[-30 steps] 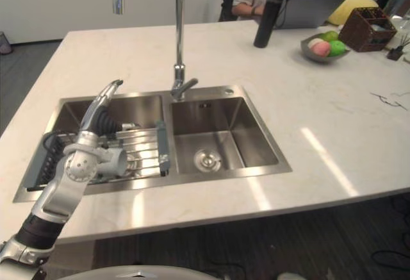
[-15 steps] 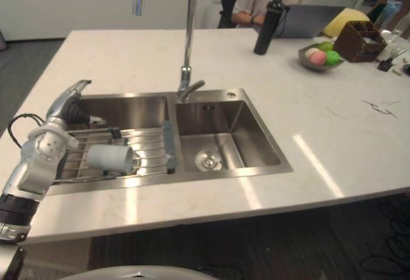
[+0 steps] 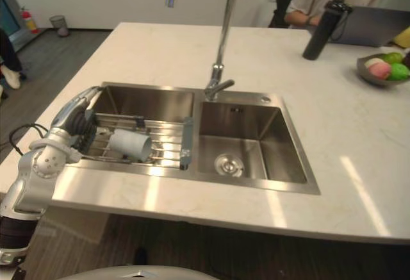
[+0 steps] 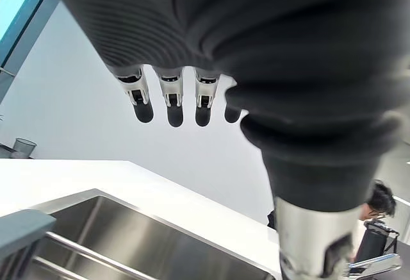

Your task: Walk over to the sink, pick up the cup, carry it to the dishwasher, place the cup inside the dishwasher, then close the dishwasher door

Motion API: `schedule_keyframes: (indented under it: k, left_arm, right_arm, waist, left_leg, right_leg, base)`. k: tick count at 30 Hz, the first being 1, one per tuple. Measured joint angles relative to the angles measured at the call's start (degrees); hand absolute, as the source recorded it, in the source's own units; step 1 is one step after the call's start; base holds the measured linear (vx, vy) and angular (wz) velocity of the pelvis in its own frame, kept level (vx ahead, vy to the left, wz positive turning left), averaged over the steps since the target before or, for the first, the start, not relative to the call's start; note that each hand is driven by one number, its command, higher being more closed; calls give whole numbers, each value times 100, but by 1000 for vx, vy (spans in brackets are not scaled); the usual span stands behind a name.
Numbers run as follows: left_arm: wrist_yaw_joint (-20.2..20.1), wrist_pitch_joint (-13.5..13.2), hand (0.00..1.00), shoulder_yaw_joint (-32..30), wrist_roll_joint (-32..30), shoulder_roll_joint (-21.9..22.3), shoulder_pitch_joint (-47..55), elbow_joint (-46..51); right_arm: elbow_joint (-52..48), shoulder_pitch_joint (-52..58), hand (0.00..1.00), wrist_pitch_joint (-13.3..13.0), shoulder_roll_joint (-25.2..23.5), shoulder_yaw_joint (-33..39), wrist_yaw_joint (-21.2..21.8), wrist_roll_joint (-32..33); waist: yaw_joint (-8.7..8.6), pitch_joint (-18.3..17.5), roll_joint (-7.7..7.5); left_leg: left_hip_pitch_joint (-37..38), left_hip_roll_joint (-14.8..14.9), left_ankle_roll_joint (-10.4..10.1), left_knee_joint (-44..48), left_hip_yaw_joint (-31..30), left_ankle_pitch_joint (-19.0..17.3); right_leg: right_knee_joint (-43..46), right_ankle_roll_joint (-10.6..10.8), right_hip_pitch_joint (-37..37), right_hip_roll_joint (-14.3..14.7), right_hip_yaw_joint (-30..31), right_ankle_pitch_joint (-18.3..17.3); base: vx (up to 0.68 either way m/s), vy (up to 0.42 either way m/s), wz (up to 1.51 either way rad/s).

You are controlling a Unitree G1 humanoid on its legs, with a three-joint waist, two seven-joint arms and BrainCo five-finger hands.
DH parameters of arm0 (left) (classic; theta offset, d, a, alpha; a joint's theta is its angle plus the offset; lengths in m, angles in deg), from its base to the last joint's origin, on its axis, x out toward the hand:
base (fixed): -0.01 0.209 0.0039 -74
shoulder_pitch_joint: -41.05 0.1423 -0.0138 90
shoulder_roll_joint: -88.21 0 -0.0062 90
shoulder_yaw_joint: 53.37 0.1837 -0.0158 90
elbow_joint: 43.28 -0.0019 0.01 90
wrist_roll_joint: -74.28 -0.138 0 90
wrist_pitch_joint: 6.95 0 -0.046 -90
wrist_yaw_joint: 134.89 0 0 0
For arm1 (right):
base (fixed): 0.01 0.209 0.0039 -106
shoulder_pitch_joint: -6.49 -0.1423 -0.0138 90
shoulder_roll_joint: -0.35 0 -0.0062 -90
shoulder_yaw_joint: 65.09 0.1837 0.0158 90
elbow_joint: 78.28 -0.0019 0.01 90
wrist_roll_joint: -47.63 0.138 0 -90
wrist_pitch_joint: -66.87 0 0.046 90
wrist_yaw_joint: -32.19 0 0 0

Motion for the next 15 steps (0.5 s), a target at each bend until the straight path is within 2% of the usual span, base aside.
schedule_keyframes:
  k: [3,7,15]
  left_arm:
    - [-106,-90,0,37,-103,-27,54,-159]
    - [-242,-183,0,116,-145,-109,199,-208]
    - [-249,-558,0,246,-320,-215,208,-385]
  right_arm:
    - [1,-82,0,48,52,0,-9,-47]
    - [16,-155,0,72,46,10,-48,-121]
    - [170,-284,0,62,38,120,-52,-160]
  waist:
    - [57,14,-16]
    - [25,53,-75]
    - [-39,79,-111]
  left_leg:
    - [2,-17,1,-1,-110,11]
    - [25,-49,-3,-3,-144,15]
    - [46,-44,-41,-5,-110,-17]
  right_leg:
    - [1,-2,22,-4,-43,-26]
    - [-5,-4,84,-7,-113,-64]
    - [-58,-5,107,-4,-80,-73]
  base:
    - [-3,-35,12]
    - [0,-36,8]
    - [2,-33,-2]
